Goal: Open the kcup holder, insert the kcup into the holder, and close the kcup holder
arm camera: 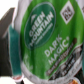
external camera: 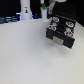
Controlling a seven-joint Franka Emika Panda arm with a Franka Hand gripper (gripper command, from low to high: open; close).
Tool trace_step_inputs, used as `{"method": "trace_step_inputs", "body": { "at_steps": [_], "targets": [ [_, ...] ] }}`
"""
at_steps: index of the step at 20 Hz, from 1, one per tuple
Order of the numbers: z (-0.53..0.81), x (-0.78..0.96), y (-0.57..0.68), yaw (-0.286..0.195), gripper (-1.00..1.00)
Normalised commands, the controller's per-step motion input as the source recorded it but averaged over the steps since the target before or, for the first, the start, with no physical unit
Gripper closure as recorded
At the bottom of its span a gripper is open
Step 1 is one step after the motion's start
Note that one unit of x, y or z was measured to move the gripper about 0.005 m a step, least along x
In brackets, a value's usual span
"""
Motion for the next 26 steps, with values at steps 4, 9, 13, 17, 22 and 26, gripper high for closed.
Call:
{"method": "trace_step_inputs", "body": {
  "at_steps": [4,9,13,17,22,26],
  "targets": [
    [0.04,0.0,0.71,0.017,1.0],
    [0.0,0.0,0.7,0.017,1.0],
    [0.0,0.04,0.69,0.028,1.0],
    [0.0,0.13,0.64,0.033,1.0],
    [0.0,0.42,0.44,0.022,1.0],
    [-0.02,0.53,0.2,0.004,1.0]
  ]
}}
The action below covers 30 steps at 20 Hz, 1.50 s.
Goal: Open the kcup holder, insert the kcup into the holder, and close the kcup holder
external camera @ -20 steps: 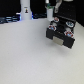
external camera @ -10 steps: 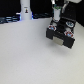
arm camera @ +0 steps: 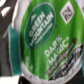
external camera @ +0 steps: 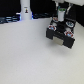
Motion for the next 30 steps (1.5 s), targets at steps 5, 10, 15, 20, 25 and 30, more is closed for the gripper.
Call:
{"method": "trace_step_inputs", "body": {
  "at_steps": [5,10,15,20,25,30],
  "targets": [
    [-0.12,0.35,0.19,0.006,1.0],
    [-0.13,0.12,0.33,0.049,1.0],
    [-0.03,-0.05,0.05,0.032,1.0],
    [-0.01,-0.14,-0.16,0.0,1.0],
    [-0.15,-0.19,-0.15,0.001,1.0],
    [-0.22,-0.3,-0.02,0.028,1.0]
  ]
}}
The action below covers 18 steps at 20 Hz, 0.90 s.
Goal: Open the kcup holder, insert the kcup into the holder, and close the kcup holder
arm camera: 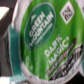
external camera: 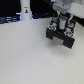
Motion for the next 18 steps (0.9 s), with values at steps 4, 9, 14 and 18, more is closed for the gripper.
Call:
{"method": "trace_step_inputs", "body": {
  "at_steps": [4,9,14,18],
  "targets": [
    [-0.24,-0.17,0.0,0.052,1.0],
    [-0.23,0.0,0.02,0.058,1.0],
    [-0.13,0.06,0.23,0.067,1.0],
    [0.07,0.03,0.23,0.099,-1.0]
  ]
}}
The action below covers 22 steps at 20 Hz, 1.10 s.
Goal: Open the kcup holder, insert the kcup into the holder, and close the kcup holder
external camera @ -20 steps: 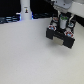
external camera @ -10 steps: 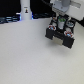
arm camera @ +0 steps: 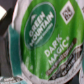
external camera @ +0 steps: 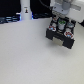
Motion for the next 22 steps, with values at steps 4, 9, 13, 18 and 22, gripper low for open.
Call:
{"method": "trace_step_inputs", "body": {
  "at_steps": [4,9,13,18,22],
  "targets": [
    [0.2,0.09,0.09,0.128,-1.0],
    [0.31,0.19,-0.01,0.141,-1.0],
    [0.48,0.31,-0.19,0.155,-1.0],
    [0.45,0.42,-0.26,0.112,-1.0],
    [0.3,0.71,-0.31,0.031,-1.0]
  ]
}}
